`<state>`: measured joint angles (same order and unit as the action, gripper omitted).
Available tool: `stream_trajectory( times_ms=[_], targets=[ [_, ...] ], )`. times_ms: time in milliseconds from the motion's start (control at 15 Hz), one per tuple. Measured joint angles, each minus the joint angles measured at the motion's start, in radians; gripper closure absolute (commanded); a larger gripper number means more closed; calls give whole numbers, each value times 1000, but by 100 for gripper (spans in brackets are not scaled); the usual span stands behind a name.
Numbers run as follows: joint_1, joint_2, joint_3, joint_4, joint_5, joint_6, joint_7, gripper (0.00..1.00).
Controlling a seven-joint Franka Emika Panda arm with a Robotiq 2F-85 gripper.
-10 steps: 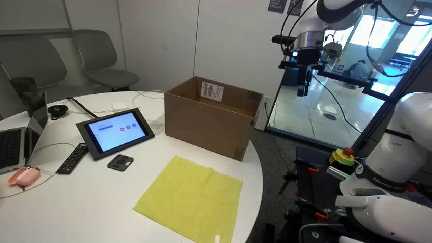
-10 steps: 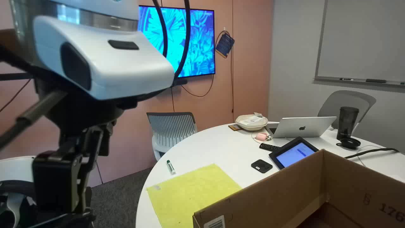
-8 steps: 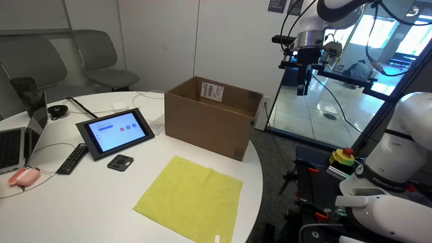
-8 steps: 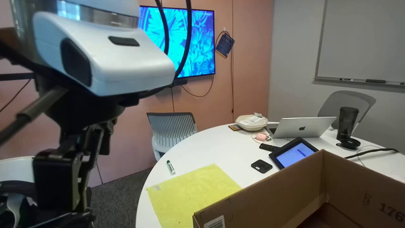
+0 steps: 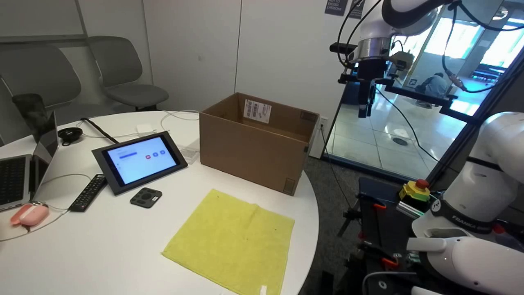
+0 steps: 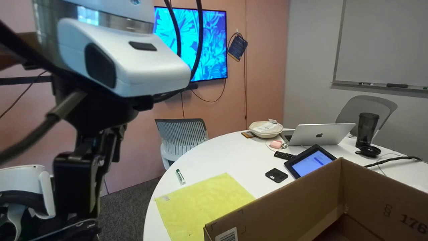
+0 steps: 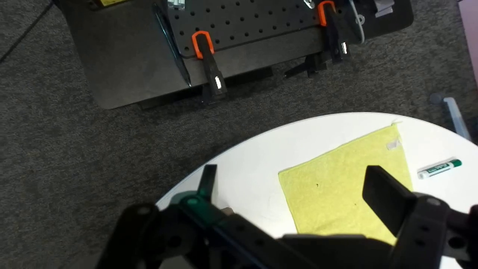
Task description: Put the marker on the cloth, then fold the cloth and put it in the box
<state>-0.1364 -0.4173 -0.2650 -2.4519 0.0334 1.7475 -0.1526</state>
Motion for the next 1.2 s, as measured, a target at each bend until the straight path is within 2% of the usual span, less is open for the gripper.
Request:
stream_trajectory(
  times_ms=[200,467,867,1200],
  targets=[
    [23,30,65,21,0,38,2,0],
    [92,110,158,72,1,122,2,0],
    [199,301,285,191,2,226,1,0],
    [261,472,369,316,2,270,-9,0]
  ],
)
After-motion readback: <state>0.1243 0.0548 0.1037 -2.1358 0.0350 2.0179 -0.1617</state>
